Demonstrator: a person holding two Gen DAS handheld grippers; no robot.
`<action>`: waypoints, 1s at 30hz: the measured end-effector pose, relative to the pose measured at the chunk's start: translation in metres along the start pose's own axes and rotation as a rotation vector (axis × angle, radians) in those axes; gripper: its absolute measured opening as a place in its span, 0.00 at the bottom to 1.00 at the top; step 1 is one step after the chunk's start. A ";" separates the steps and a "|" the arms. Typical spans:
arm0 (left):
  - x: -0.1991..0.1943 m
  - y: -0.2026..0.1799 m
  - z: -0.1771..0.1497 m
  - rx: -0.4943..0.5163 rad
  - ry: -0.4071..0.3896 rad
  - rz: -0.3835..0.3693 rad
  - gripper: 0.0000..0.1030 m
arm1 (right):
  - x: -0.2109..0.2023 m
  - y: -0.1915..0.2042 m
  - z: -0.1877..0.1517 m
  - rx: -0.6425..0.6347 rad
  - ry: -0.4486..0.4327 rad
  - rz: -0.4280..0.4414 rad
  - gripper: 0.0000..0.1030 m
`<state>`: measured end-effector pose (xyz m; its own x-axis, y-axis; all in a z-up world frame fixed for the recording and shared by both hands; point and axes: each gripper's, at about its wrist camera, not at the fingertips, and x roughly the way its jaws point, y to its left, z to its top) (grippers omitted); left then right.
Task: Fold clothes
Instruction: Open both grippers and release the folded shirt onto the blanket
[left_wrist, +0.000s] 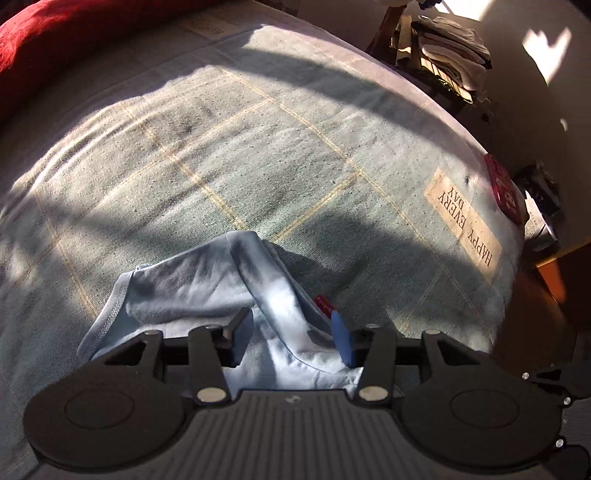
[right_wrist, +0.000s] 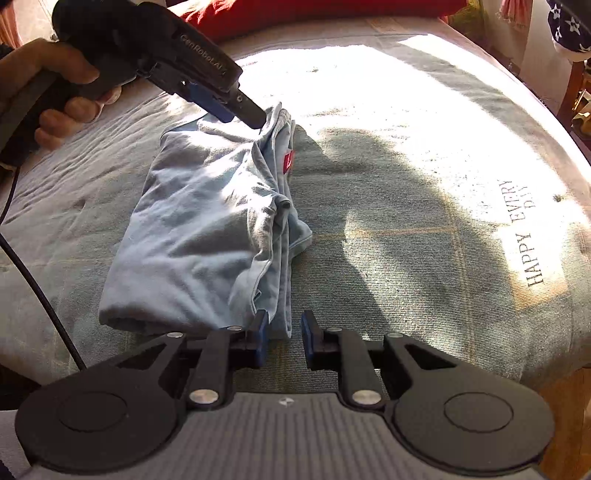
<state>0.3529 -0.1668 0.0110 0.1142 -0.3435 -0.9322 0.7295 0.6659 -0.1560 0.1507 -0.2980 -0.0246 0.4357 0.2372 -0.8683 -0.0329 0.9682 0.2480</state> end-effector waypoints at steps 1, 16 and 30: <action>-0.005 -0.001 -0.012 0.027 -0.003 0.008 0.47 | 0.002 0.001 0.002 0.007 -0.005 0.016 0.21; -0.024 -0.020 -0.147 0.263 -0.003 0.030 0.52 | 0.024 0.005 0.006 -0.032 0.093 0.047 0.02; -0.020 -0.016 -0.174 0.269 -0.078 -0.095 0.53 | -0.005 0.035 0.012 -0.227 0.016 0.018 0.09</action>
<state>0.2217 -0.0555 -0.0243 0.0809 -0.4527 -0.8880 0.8908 0.4326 -0.1394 0.1579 -0.2667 -0.0064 0.4191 0.2543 -0.8716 -0.2430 0.9564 0.1622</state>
